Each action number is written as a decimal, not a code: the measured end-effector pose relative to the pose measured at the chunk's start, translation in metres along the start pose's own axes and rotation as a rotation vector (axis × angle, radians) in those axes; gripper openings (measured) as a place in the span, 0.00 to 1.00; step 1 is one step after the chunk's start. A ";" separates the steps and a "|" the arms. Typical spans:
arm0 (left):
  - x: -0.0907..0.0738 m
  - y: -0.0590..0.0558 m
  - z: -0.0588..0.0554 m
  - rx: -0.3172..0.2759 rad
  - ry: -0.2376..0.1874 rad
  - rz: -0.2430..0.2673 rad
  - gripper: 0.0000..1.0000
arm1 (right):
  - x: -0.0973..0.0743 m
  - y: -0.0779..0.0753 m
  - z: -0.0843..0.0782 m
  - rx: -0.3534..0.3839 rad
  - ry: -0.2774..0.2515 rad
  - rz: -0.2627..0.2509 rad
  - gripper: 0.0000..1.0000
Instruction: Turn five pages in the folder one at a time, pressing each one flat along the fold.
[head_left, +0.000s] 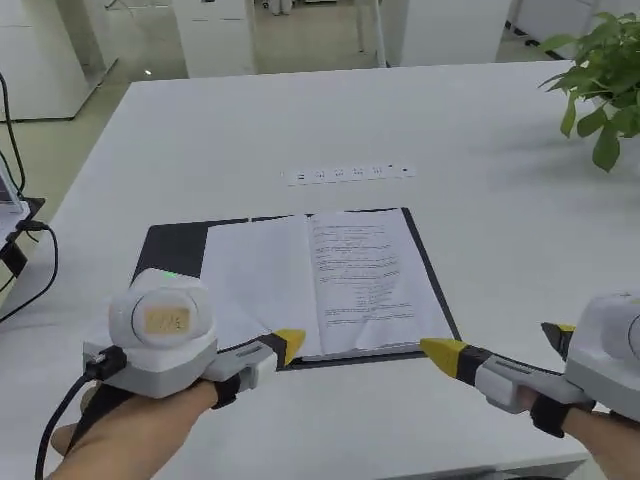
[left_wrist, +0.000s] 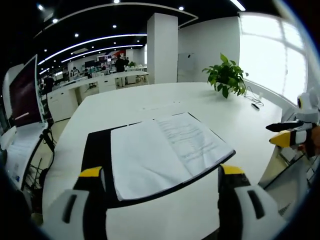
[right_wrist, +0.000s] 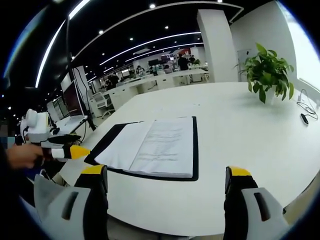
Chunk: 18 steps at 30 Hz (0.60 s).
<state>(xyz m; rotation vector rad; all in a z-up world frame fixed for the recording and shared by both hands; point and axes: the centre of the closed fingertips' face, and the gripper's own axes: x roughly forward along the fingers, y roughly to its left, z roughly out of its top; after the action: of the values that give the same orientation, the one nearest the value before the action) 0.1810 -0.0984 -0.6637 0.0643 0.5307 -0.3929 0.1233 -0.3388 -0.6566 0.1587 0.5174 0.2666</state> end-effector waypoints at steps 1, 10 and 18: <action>0.003 -0.003 0.000 0.000 0.001 -0.006 0.93 | 0.000 0.001 -0.001 -0.001 0.000 0.001 0.97; 0.040 -0.045 -0.008 0.049 0.042 -0.092 0.89 | -0.005 0.004 -0.006 -0.004 -0.008 -0.003 0.96; 0.075 -0.077 -0.009 0.102 0.058 -0.154 0.85 | -0.011 -0.001 -0.007 0.024 -0.031 -0.026 0.95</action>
<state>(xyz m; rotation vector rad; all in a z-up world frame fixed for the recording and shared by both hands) 0.2059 -0.1943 -0.7061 0.1337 0.5742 -0.5698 0.1110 -0.3428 -0.6575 0.1793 0.4915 0.2323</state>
